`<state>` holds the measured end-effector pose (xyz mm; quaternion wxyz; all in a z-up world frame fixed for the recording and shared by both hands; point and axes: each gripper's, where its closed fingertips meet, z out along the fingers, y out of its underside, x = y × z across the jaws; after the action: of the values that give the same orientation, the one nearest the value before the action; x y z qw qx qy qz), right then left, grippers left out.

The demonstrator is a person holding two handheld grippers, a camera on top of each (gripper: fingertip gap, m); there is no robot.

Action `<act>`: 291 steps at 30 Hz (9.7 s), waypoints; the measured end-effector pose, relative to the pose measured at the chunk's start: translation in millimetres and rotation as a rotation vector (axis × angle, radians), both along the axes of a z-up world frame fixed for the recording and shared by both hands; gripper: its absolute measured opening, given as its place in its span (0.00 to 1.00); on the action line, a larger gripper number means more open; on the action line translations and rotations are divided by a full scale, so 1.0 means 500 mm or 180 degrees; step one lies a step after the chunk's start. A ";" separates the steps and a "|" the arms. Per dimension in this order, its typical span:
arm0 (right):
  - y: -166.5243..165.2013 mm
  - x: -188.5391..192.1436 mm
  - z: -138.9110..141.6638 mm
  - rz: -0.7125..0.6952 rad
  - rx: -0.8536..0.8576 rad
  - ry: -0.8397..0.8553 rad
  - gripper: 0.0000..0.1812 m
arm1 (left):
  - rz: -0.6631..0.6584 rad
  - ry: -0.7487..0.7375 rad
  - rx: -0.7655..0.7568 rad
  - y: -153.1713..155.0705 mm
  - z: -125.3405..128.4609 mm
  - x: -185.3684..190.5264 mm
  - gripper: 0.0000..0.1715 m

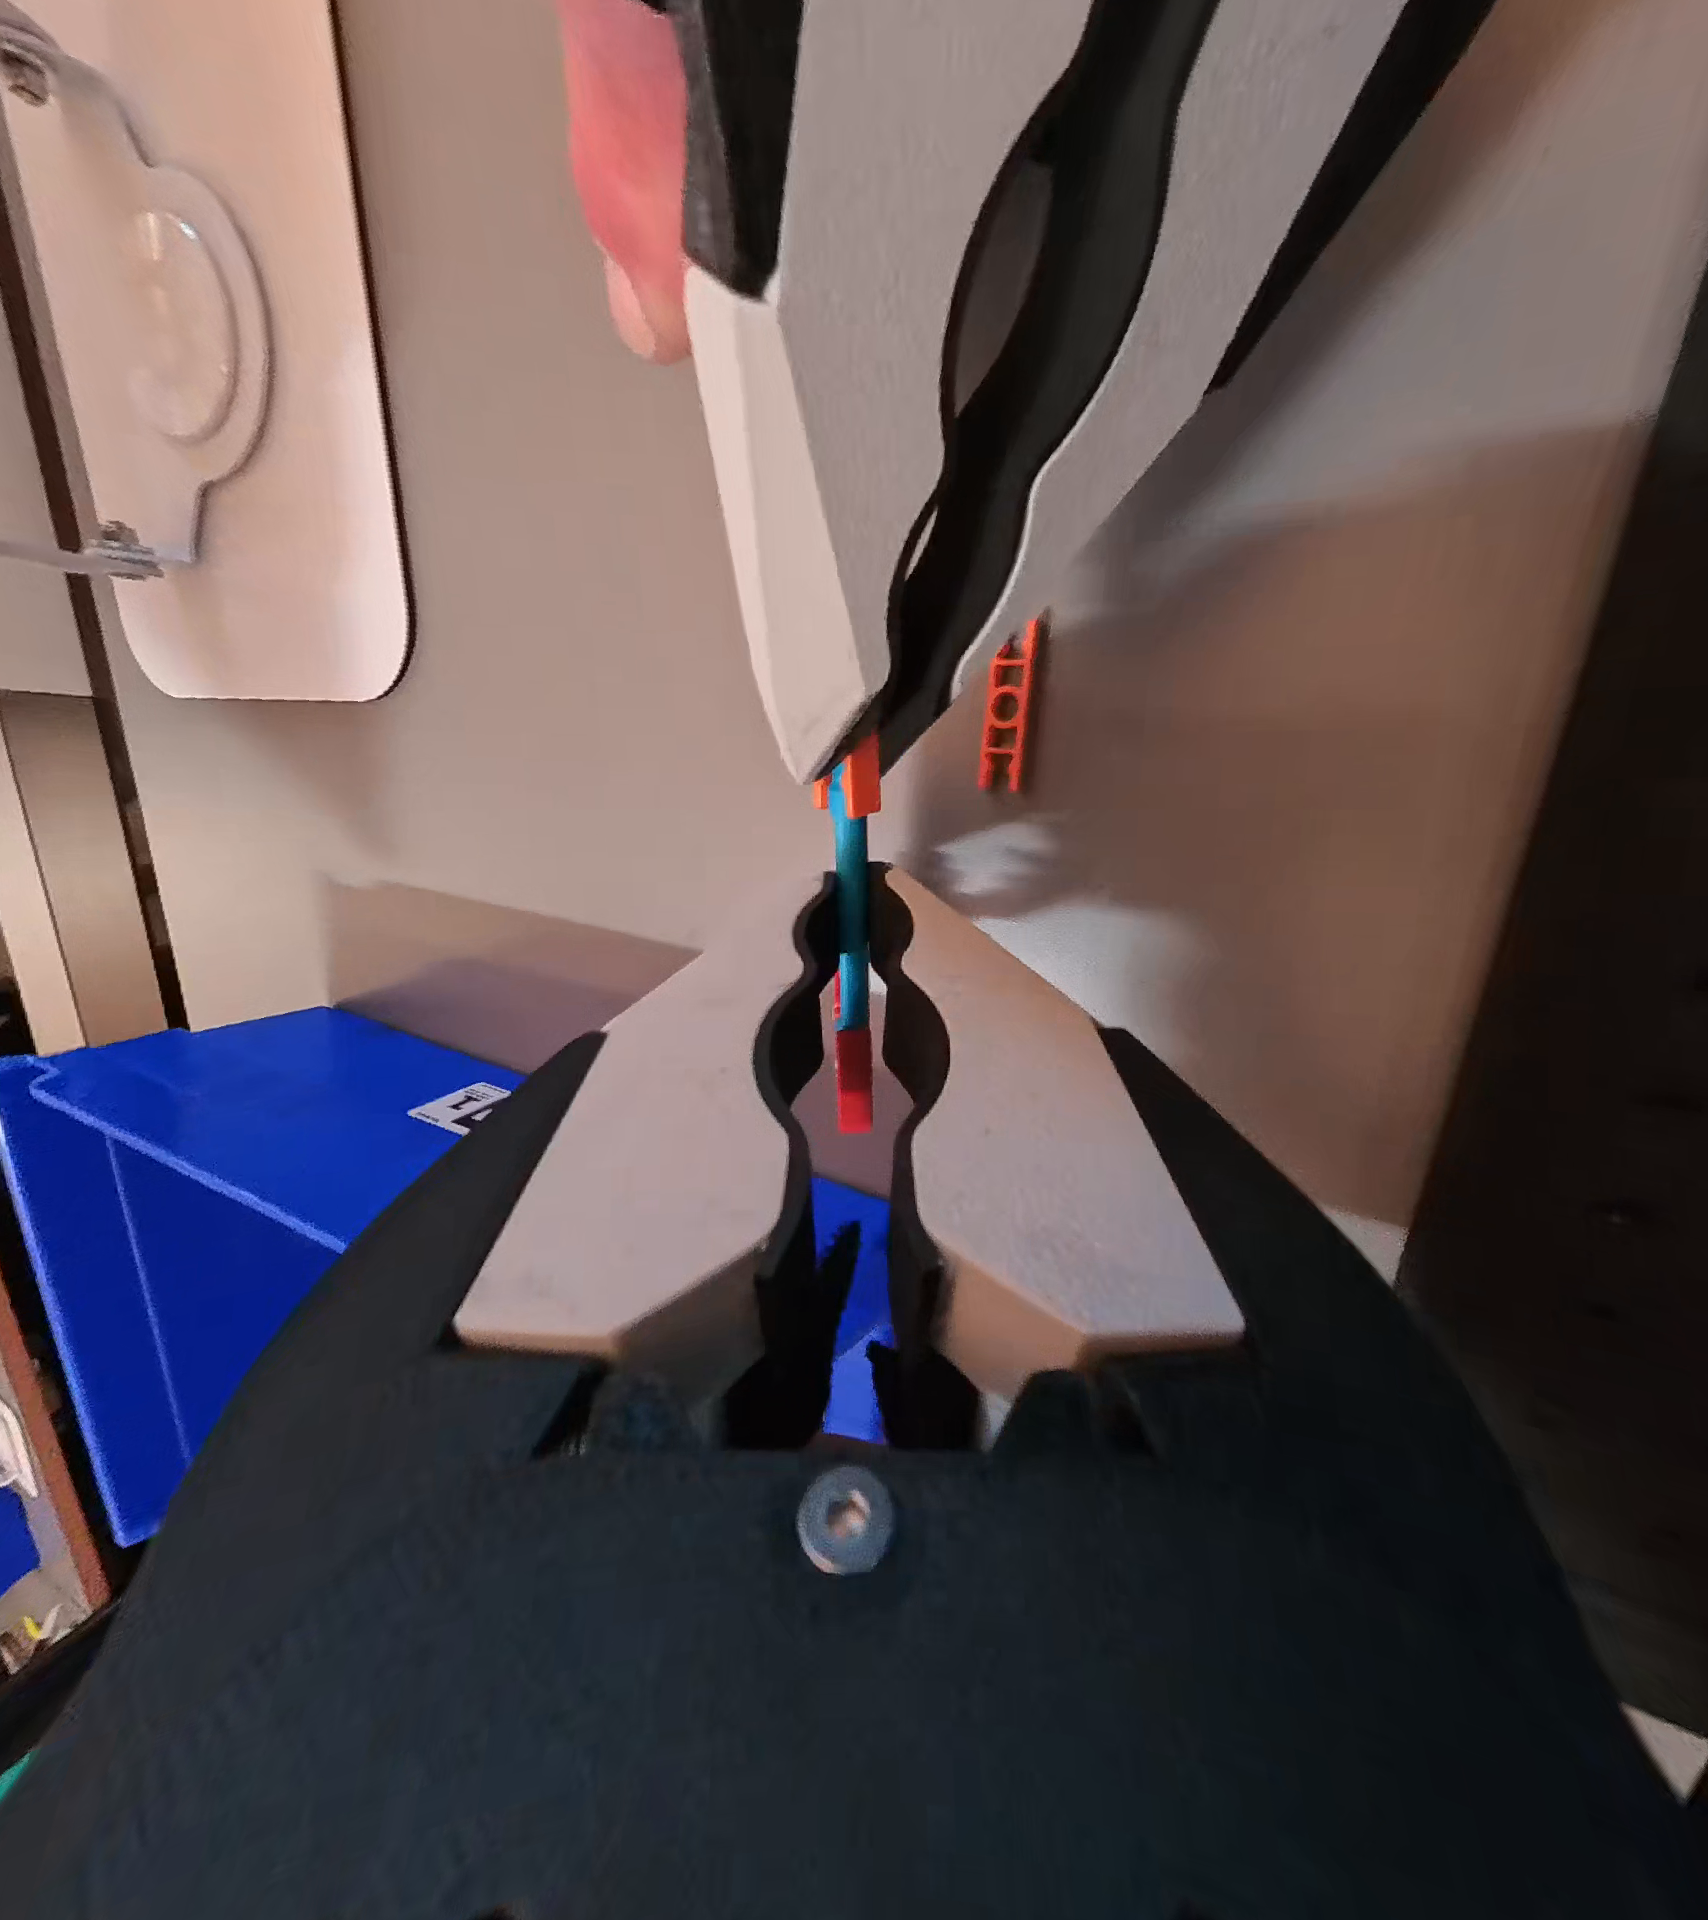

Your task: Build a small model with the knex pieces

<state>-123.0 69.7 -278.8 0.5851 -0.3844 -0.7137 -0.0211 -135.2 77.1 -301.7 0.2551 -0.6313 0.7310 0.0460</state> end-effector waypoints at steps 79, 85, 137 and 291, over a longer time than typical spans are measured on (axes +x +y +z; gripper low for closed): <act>0.042 0.081 0.008 0.0107 -0.2699 0.0477 0.17 | 0.0091 -0.0817 -0.1048 0.022 0.068 0.069 0.00; 0.027 0.078 0.013 0.0287 -0.2832 0.0538 0.00 | 0.0023 -0.1181 -0.1121 0.012 0.081 0.090 0.01; 0.046 0.084 -0.119 -0.0287 -0.4239 -0.0794 0.17 | 0.1736 -0.0678 -0.0062 0.260 0.055 -0.332 0.18; 0.110 0.127 -0.017 -0.0416 -0.3281 -0.0116 0.01 | 0.1755 -0.1473 -0.0773 -0.041 -0.095 0.084 0.44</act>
<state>-59.2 124.8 -287.3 0.3047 -0.6660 -0.6161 0.2900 -93.1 56.7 -349.3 0.3147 -0.8236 0.4569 -0.1178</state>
